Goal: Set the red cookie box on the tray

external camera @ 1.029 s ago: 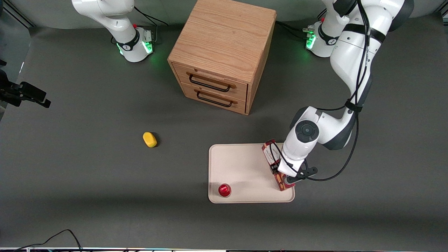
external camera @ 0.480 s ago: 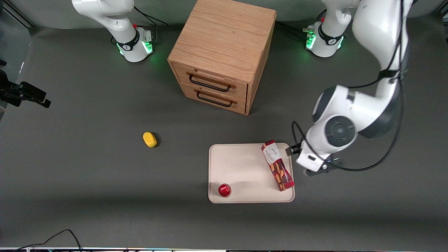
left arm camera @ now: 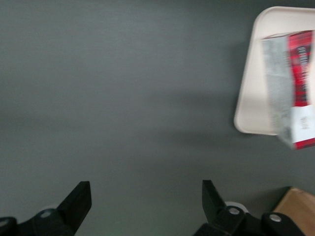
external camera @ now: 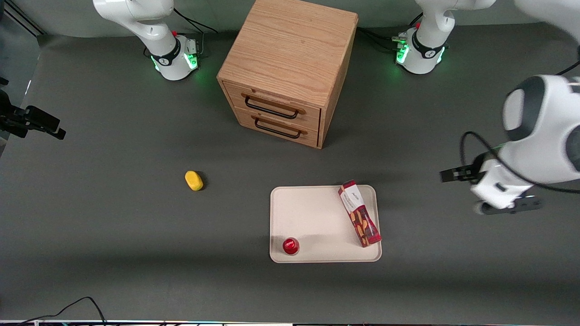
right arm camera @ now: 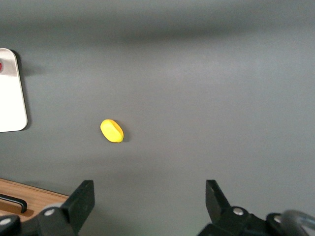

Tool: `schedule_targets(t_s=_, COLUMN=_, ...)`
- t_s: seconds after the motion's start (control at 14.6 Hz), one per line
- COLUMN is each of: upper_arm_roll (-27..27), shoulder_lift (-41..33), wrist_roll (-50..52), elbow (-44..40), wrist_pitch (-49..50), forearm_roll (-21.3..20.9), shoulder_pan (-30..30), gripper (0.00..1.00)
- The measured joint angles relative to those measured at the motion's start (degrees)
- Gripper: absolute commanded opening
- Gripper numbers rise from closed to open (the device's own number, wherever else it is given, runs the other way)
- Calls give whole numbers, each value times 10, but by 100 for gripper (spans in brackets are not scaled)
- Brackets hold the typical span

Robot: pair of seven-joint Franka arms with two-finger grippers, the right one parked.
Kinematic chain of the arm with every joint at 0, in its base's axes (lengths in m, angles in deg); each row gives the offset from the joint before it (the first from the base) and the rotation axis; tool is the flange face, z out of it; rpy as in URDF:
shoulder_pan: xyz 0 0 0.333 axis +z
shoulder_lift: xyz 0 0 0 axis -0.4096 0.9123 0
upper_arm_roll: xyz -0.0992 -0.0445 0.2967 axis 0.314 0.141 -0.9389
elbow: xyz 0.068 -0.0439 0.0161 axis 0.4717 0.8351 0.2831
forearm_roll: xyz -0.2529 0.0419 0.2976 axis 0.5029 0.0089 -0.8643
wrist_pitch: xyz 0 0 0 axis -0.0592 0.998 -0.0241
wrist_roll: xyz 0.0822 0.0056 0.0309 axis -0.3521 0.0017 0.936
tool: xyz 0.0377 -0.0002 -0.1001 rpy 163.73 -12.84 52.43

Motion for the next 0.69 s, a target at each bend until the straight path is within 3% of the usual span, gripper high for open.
schedule_targets(t_s=0.41, upper_arm_roll=-35, shoulder_lift=-140, wrist_roll=-81, elbow=71, wrist_pitch=16, forearm_roll=-21, shoulder_pan=4, gripper=100)
schedule_targets(t_s=0.69, upper_arm_roll=-44, shoulder_lift=-175, wrist_roll=-98, elbow=91, wrist_pitch=24, forearm_roll=-22, shoulder_pan=3, gripper=100)
